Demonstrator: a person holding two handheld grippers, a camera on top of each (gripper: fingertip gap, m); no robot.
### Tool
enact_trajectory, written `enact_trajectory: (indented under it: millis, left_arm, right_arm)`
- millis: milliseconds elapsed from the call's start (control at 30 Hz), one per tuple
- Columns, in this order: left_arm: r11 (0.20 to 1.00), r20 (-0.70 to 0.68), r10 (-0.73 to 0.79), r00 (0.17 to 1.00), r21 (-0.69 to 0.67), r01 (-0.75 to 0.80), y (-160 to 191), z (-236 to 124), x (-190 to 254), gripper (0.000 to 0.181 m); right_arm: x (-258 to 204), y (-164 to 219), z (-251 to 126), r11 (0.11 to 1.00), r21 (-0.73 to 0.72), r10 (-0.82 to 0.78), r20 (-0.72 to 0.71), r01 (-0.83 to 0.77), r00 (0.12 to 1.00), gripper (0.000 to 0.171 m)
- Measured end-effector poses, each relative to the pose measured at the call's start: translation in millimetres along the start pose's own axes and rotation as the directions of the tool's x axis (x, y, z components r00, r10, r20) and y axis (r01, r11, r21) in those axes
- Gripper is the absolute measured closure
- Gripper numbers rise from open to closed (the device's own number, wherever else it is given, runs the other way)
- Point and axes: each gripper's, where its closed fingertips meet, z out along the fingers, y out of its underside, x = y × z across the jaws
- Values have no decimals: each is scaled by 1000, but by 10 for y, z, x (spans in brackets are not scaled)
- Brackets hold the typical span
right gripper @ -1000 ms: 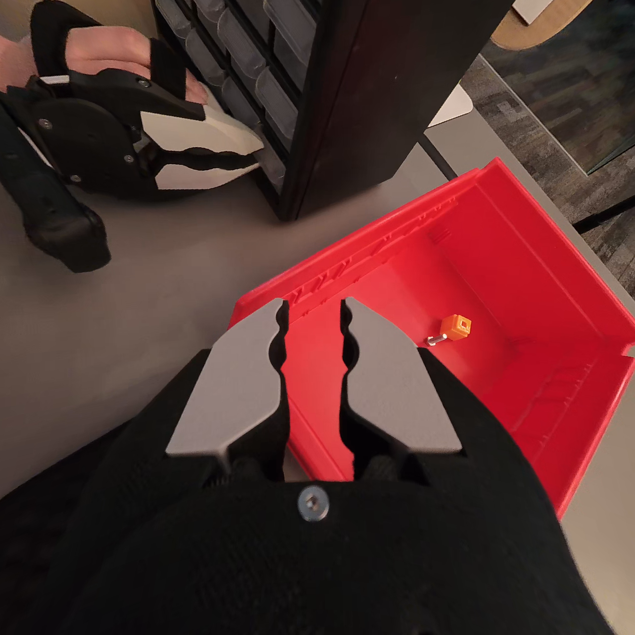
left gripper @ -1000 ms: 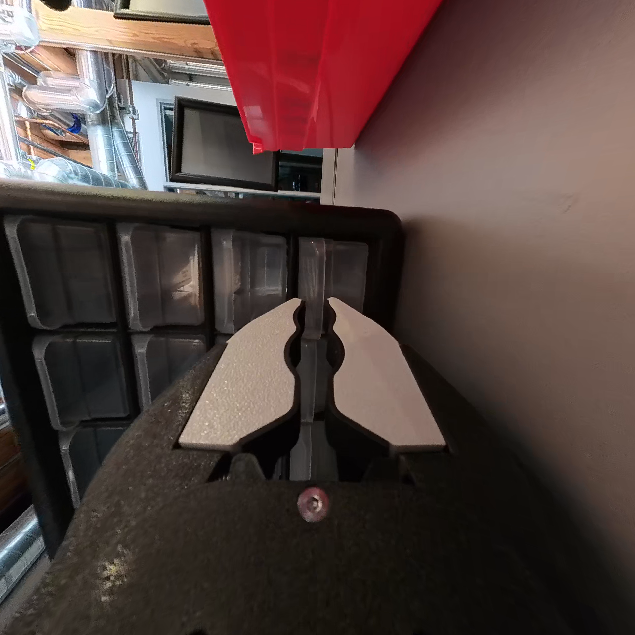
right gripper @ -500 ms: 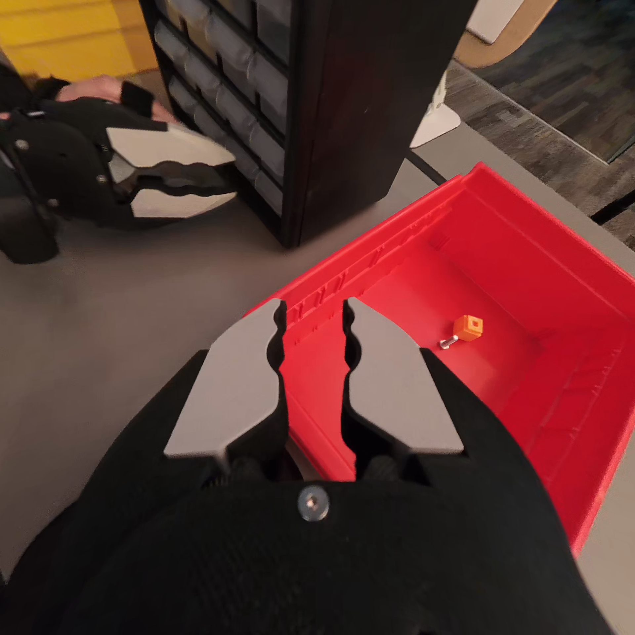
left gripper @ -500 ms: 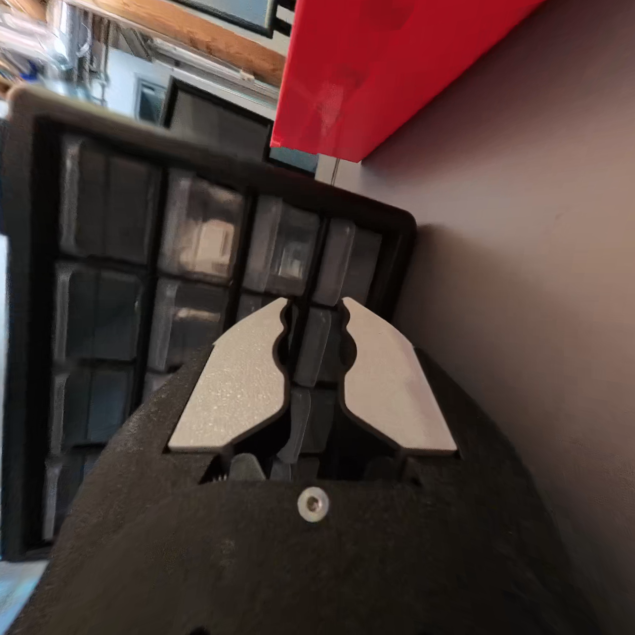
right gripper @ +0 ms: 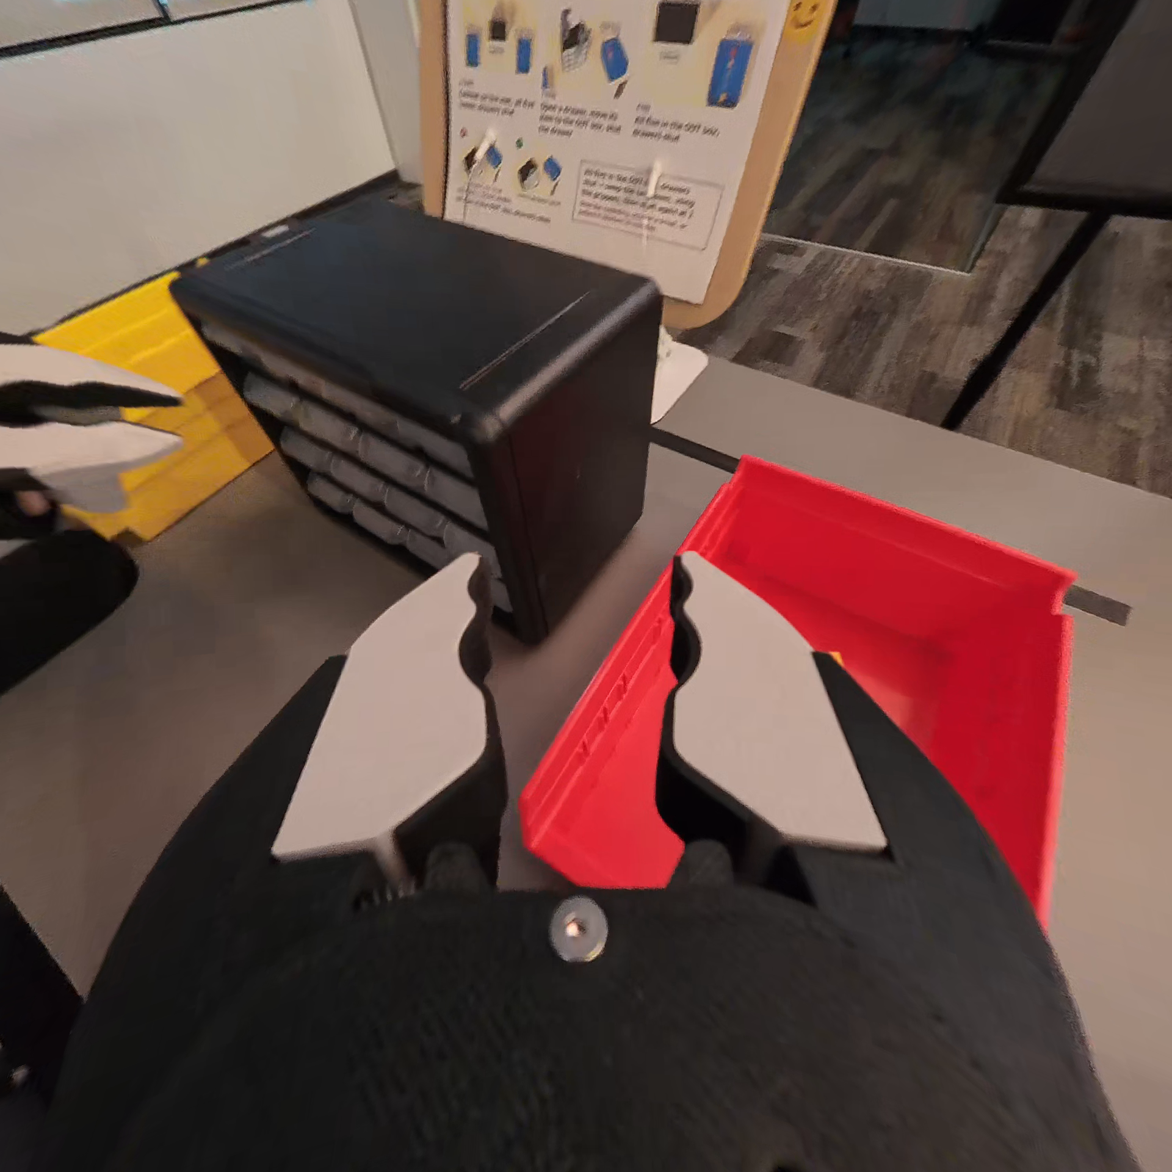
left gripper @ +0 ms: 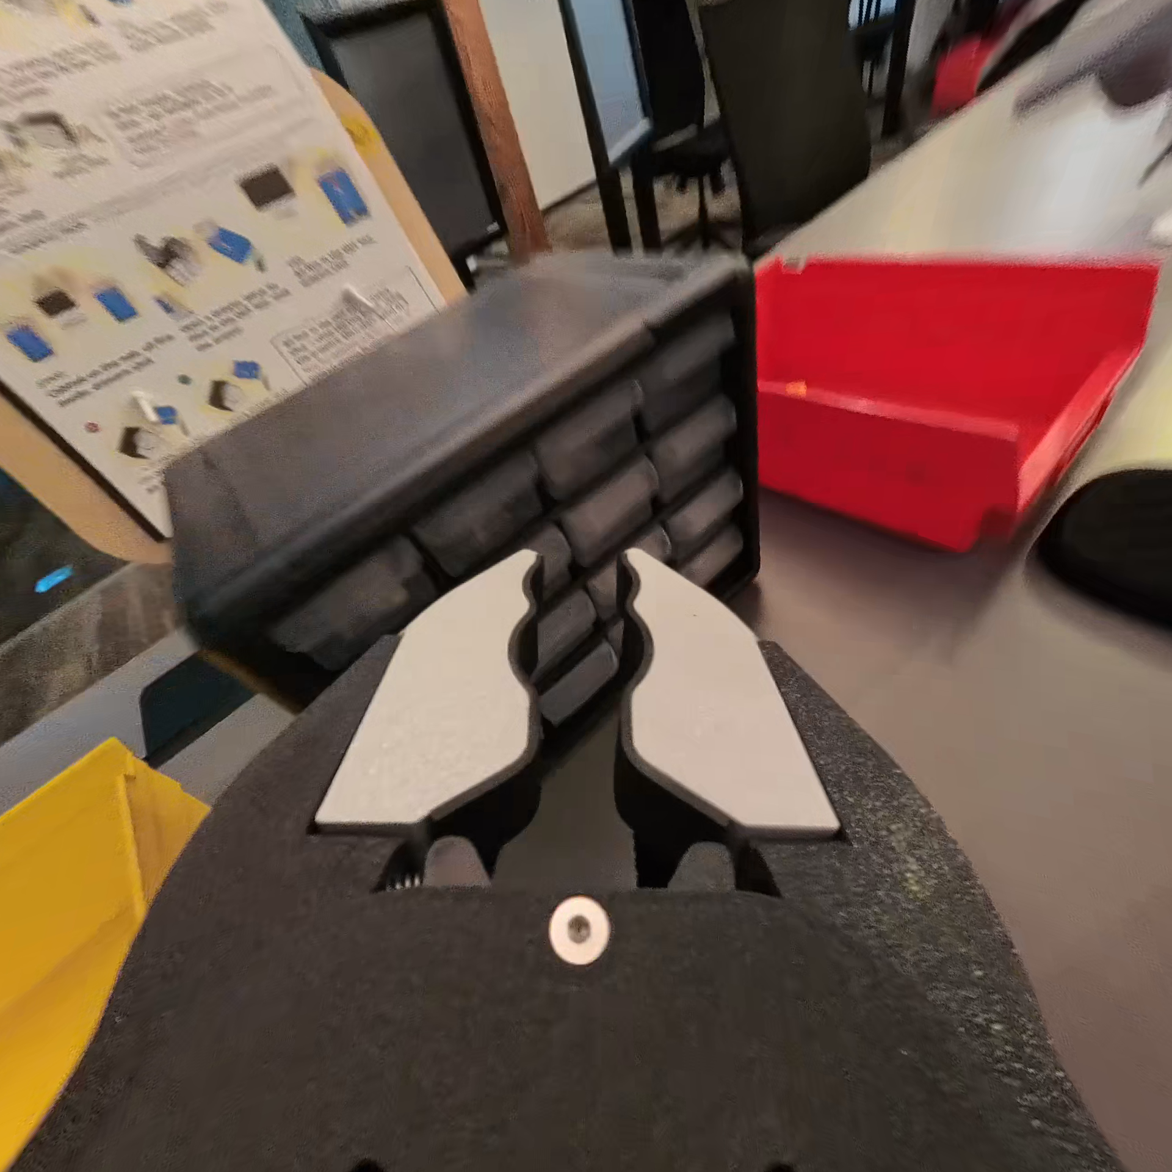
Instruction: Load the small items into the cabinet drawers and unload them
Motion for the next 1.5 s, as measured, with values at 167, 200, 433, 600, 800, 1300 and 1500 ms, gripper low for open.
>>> enact_trajectory:
  millis: [167,200,433,600,800,1300,1500]
  left_arm:
    - [995,95,-69,993,77,62,-559,-341,-637,158]
    - [994,107,-81,991,88,72,-653,-393,-746,157]
    - [943,134,-268,954,240,231,-907,-693,-1388,156]
    - [916,37,-356,934,210,341,-630,-571,-1508,157]
    - [928,52,-328,943,204,311,-585,-506,-1585,157]
    - [955,163,-287,944,124,269,-412,-603,-1742,154]
    - [955,156,-295,943,88,284,-314,-542,-1784,155]
  right_arm:
    - [201,-153,73,994,-110,-26,-164,8,986,108]
    - [245,-179,98,991,-130,-37,-184,13,982,108]
    - [655,-268,236,971,-236,-37,-306,-38,951,104]
    - [1010,-90,379,970,-225,3,-352,-88,936,106]
    - [1275,-56,538,974,-204,18,-369,-100,929,108]
    - [1713,413,612,921,-328,53,-434,-213,899,109]
    - [1772,534,652,902,-365,55,-436,-232,898,109]
